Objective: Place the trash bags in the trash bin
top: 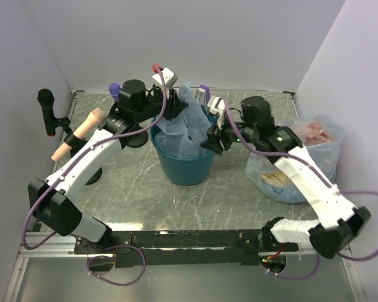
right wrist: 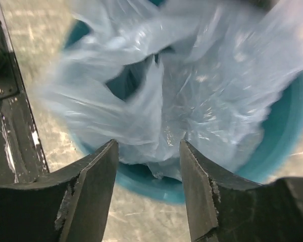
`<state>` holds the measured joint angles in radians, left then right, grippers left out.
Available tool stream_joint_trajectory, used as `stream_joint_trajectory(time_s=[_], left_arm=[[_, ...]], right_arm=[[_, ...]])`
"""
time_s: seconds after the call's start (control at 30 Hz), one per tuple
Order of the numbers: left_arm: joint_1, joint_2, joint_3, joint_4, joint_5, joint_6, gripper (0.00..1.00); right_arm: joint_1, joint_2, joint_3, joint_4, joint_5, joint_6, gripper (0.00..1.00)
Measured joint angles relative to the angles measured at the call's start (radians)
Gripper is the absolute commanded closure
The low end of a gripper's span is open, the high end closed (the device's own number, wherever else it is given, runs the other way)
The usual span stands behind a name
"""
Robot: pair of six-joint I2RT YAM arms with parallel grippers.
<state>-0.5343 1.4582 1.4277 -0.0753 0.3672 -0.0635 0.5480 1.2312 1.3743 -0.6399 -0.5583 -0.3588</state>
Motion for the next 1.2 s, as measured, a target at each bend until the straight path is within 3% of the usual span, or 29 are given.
stream_joint_trajectory(time_s=[0.03, 0.1, 0.27, 0.4, 0.67, 0.83, 1.2], left_arm=[[0.000, 0.000, 0.006, -0.013, 0.011, 0.003, 0.37], [0.001, 0.000, 0.024, -0.043, 0.037, -0.006, 0.27], [0.002, -0.022, 0.057, -0.106, 0.053, -0.010, 0.09], [0.011, -0.075, 0.066, -0.174, 0.011, -0.017, 0.03], [0.079, -0.207, 0.118, -0.315, -0.209, -0.114, 0.04], [0.099, -0.208, 0.158, -0.402, -0.229, -0.170, 0.08], [0.100, -0.142, 0.065, -0.430, -0.214, -0.183, 0.20]], right_arm=[[0.000, -0.027, 0.010, -0.002, -0.002, -0.008, 0.38], [0.000, -0.068, 0.031, -0.005, -0.008, -0.017, 0.36], [0.000, -0.117, 0.090, 0.012, -0.007, -0.016, 0.29], [0.000, -0.069, 0.137, 0.037, 0.042, 0.010, 0.25], [0.000, 0.192, 0.402, 0.080, 0.149, 0.126, 0.23], [0.014, 0.303, 0.506, 0.105, 0.150, 0.223, 0.23], [0.064, 0.480, 0.575, 0.109, 0.249, 0.304, 0.25]])
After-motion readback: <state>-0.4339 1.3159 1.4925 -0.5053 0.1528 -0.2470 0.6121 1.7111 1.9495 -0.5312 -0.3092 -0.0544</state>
